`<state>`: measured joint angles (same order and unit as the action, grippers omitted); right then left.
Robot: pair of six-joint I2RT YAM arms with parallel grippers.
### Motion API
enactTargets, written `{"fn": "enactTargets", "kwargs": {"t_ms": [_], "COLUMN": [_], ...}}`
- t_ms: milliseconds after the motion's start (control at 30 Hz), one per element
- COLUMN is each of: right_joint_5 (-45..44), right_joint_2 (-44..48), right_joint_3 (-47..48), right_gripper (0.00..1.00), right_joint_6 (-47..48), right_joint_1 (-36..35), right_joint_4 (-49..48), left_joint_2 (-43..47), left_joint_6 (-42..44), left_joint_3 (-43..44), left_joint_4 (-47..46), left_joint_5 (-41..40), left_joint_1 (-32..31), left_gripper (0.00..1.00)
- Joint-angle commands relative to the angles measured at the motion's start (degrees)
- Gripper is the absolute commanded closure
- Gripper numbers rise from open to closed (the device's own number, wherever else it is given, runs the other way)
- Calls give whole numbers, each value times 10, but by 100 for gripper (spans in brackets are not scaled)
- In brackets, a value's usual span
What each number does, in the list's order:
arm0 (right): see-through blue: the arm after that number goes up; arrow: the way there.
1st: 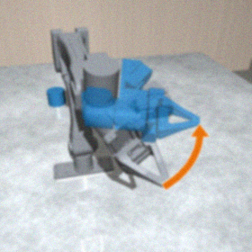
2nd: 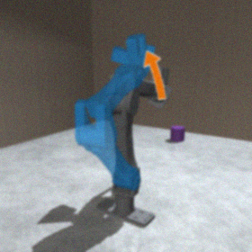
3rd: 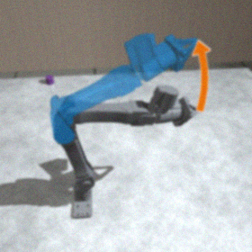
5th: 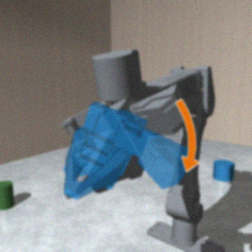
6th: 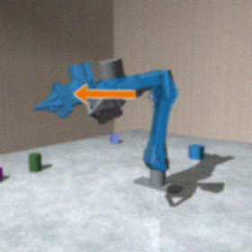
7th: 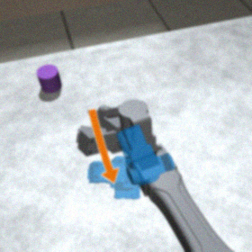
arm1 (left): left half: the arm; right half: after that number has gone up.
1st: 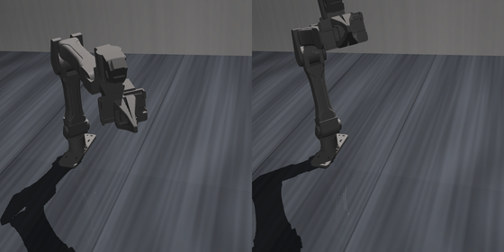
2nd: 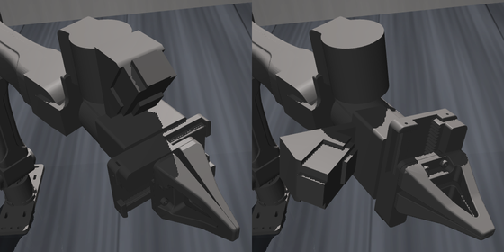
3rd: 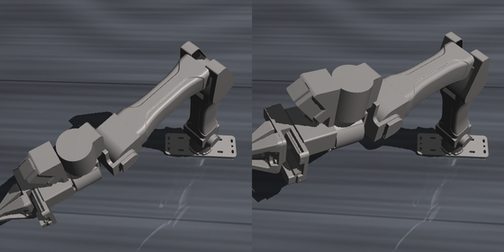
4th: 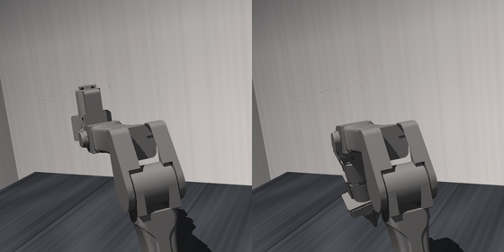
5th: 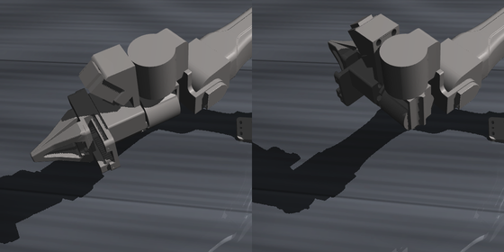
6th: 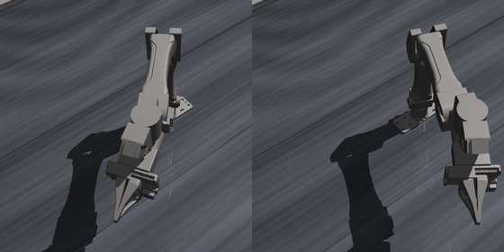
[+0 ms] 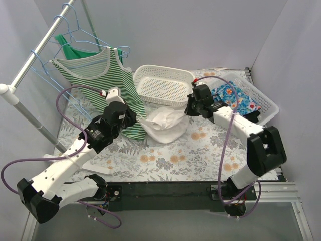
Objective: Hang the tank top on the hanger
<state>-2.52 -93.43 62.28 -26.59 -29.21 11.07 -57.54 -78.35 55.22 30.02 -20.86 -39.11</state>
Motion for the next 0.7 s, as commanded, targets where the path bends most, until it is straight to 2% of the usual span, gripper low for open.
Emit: {"fn": "enactTargets", "kwargs": {"t_ms": [0, 200, 467, 533, 600, 667], "right_joint_5": [-106, -168, -198, -189, -173, -147], "right_joint_2": [133, 223, 193, 196, 216, 230], "right_joint_3": [92, 171, 320, 314, 257, 180], "right_gripper": [99, 99, 99, 99, 99, 93], "right_joint_6": [42, 81, 123, 116, 101, 90], "right_joint_1": [18, 19, 18, 18, 18, 18], "right_joint_4": [54, 64, 83, 94, 99, 109], "left_joint_2": [19, 12, -68, -77, -70, -45], "left_joint_6": [27, 70, 151, 145, 132, 95], "left_joint_3": [70, 117, 246, 253, 225, 158], "left_joint_4": [-3, -55, -124, -105, -91, -74], "left_joint_5": [-95, -158, -136, -106, -75, -22], "left_joint_1": [1, 3, 18, 19, 19, 19], "left_gripper": [100, 100, 100, 100, 100, 100]}}
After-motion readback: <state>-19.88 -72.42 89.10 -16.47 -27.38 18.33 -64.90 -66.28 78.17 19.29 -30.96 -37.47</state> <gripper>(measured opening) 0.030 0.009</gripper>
